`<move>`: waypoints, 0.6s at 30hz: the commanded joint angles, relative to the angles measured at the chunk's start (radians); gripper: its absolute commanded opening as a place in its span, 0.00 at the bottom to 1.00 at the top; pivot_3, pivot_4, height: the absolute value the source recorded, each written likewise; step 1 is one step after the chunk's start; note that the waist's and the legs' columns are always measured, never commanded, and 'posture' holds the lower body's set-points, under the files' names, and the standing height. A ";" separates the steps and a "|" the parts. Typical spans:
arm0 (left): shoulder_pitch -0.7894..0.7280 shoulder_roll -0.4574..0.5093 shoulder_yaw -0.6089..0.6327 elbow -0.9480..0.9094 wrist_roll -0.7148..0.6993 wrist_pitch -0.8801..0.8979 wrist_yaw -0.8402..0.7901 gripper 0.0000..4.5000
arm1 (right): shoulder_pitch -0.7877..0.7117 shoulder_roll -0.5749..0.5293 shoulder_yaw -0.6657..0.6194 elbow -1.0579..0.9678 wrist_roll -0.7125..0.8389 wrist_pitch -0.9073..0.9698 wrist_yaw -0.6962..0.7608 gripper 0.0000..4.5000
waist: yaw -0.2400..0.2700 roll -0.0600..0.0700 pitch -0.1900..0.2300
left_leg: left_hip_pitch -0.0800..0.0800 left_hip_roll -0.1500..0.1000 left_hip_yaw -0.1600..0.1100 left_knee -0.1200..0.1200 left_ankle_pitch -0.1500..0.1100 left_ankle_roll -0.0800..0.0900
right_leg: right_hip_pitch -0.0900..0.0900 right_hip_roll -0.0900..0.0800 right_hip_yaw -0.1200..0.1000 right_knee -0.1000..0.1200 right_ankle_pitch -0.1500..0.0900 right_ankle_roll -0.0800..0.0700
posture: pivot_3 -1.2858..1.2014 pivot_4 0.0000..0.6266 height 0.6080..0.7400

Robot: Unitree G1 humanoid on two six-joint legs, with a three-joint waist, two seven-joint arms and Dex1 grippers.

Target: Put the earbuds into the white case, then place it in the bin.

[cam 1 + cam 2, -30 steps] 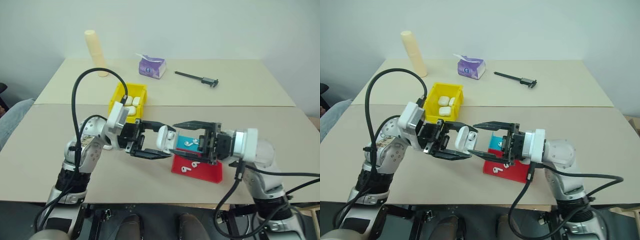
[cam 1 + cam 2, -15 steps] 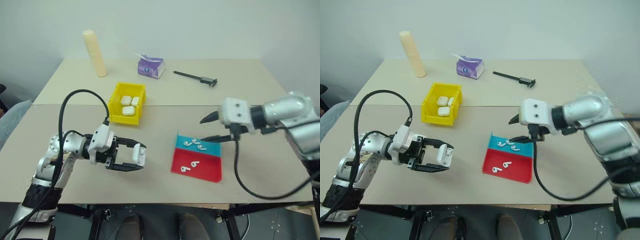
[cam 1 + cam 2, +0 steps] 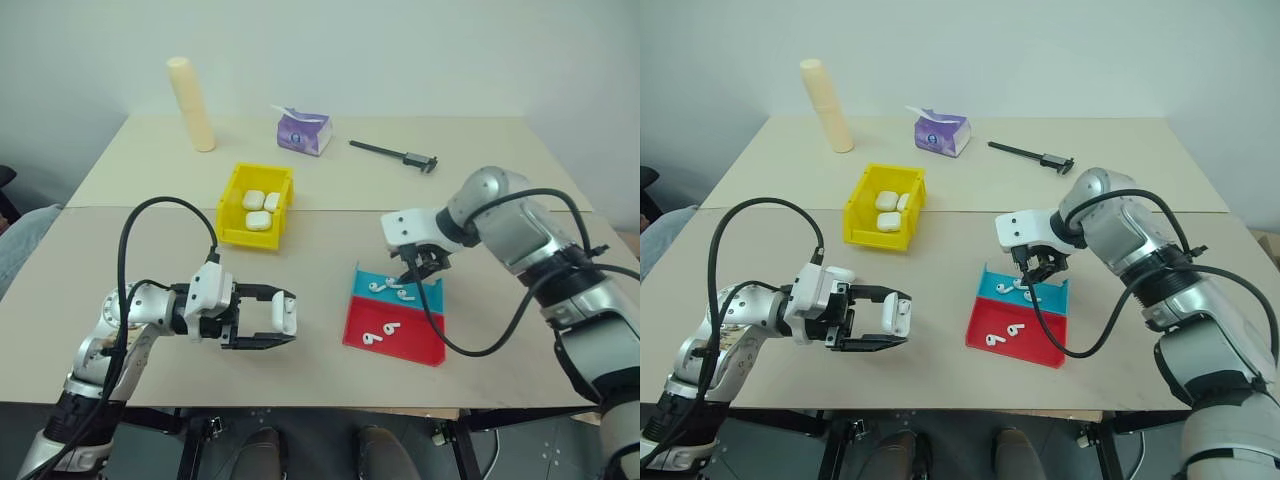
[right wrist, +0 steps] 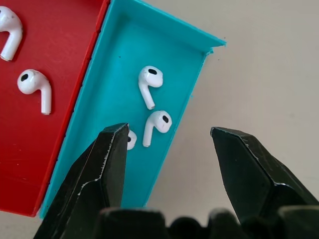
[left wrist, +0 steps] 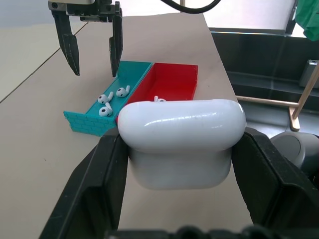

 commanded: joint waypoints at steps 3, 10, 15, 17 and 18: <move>0.000 0.011 0.009 -0.042 -0.005 -0.012 0.009 0.62 | -0.041 0.064 0.005 0.072 -0.060 0.025 0.010 0.69 | 0.000 0.000 0.000 | 0.000 0.000 0.000 0.000 0.000 0.000 | 0.000 0.000 0.000 0.000 0.000 0.000 | 0.52 0.24 1.00; 0.001 0.010 0.003 -0.042 0.007 -0.016 0.020 0.62 | -0.021 0.118 0.012 0.149 -0.130 -0.015 -0.040 0.69 | 0.000 0.000 0.000 | 0.000 0.000 0.000 0.000 0.000 0.000 | 0.000 0.000 0.000 0.000 0.000 0.000 | 0.52 0.24 1.00; -0.005 0.009 0.007 -0.036 0.012 -0.017 0.027 0.62 | -0.009 0.121 0.009 0.163 -0.157 -0.030 -0.055 0.69 | 0.000 0.000 0.000 | 0.000 0.000 0.000 0.000 0.000 0.000 | 0.000 0.000 0.000 0.000 0.000 0.000 | 0.52 0.24 1.00; -0.006 0.009 0.006 -0.035 0.013 -0.018 0.027 0.62 | -0.006 0.121 0.005 0.168 -0.155 -0.038 -0.050 0.61 | 0.000 0.000 0.000 | 0.000 0.000 0.000 0.000 0.000 0.000 | 0.000 0.000 0.000 0.000 0.000 0.000 | 0.52 0.24 1.00; -0.007 0.010 0.006 -0.035 0.013 -0.016 0.027 0.62 | -0.003 0.120 0.002 0.166 -0.151 -0.043 -0.044 0.56 | -0.001 0.000 0.000 | 0.000 0.000 0.000 0.000 0.000 0.000 | 0.000 0.000 0.000 0.000 0.000 0.000 | 0.52 0.24 1.00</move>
